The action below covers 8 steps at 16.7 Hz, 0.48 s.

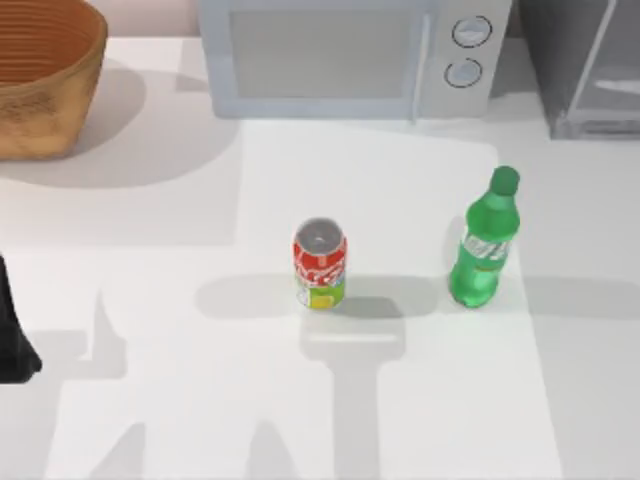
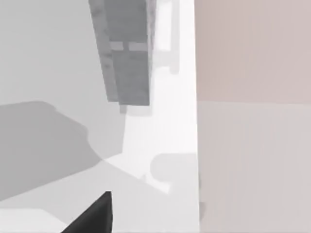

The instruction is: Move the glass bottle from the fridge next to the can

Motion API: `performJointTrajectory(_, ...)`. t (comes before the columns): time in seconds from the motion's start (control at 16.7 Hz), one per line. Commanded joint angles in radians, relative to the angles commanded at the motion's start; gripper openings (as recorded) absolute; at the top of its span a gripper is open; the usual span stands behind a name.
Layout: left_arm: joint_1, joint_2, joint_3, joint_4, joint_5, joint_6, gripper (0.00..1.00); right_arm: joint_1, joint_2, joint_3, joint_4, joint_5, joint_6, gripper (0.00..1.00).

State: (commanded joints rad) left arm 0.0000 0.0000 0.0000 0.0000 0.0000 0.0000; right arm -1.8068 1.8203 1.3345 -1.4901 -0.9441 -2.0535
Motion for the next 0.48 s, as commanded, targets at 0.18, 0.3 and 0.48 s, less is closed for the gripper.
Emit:
performJointTrajectory(0.18,0.000,0.000,0.000,0.000,0.000,0.000,1.00,0.021,0.003,-0.001,0.028,0.001,0.033,1.00)
performJointTrajectory(0.3,0.000,0.000,0.000,0.000,0.000,0.000,1.00,0.068,0.008,-0.004,0.091,0.007,0.104,1.00)
performJointTrajectory(0.48,0.000,0.000,0.000,0.000,0.000,0.000,1.00,0.183,0.016,-0.009,0.244,0.029,0.292,1.00)
